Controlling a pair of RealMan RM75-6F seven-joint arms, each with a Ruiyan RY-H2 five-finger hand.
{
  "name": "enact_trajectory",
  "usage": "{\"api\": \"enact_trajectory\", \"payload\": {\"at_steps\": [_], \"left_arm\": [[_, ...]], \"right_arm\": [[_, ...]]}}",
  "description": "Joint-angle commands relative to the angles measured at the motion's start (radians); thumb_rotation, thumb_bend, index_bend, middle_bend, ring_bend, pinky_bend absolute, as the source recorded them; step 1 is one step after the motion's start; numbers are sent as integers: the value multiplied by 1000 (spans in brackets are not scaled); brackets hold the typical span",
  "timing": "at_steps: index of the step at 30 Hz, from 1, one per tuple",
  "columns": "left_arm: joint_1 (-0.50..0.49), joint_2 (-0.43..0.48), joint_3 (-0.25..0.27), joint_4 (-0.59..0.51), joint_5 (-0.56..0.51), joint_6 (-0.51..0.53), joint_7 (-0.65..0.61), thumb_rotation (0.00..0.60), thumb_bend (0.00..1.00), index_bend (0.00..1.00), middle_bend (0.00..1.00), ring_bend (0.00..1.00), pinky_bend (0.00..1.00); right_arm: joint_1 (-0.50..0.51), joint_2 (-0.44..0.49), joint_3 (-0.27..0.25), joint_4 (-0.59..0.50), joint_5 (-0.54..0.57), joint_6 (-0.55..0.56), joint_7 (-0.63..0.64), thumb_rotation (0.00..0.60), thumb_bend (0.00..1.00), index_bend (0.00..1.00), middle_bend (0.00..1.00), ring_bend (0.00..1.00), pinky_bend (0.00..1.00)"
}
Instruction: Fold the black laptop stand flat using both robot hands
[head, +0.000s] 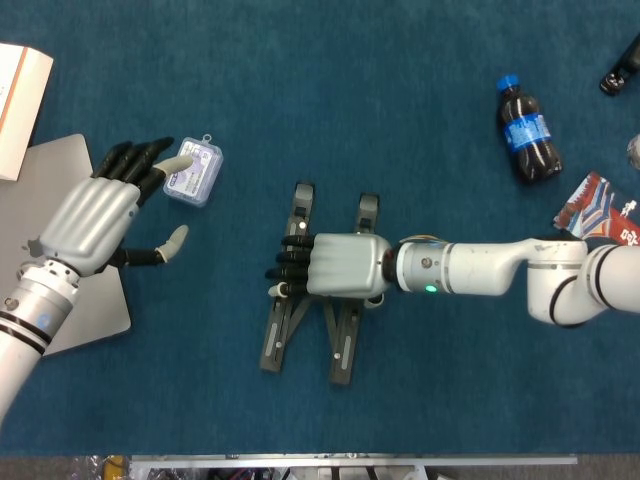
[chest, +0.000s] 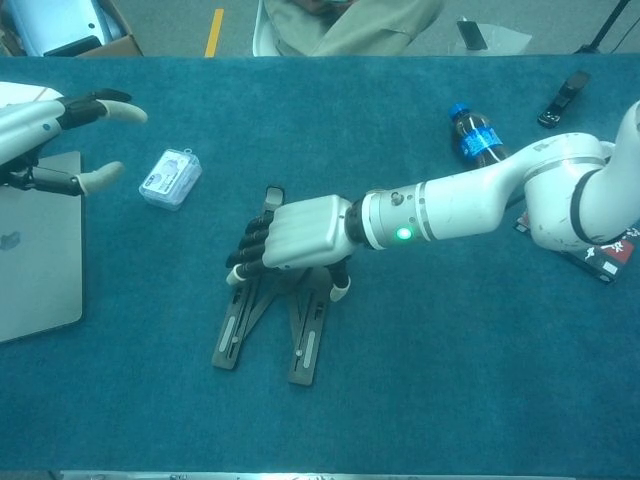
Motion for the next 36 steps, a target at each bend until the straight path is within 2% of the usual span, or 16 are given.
{"api": "enact_trajectory", "payload": {"at_steps": [1, 21, 36], "left_arm": [[3, 0, -2, 1, 2, 1, -4, 274, 375, 108, 0, 0, 0], [16, -1, -18, 13, 7, -11, -26, 274, 375, 108, 0, 0, 0], [20, 0, -25, 16, 13, -23, -38, 274, 375, 108, 0, 0, 0]], "right_arm": [[9, -10, -3, 8, 2, -6, 8, 600, 0, 0, 0, 0, 0], [40, -45, -33, 53, 14, 2, 50, 600, 0, 0, 5, 0, 0], [34, -52, -37, 59, 32, 17, 44, 600, 0, 0, 152, 0, 0]]}}
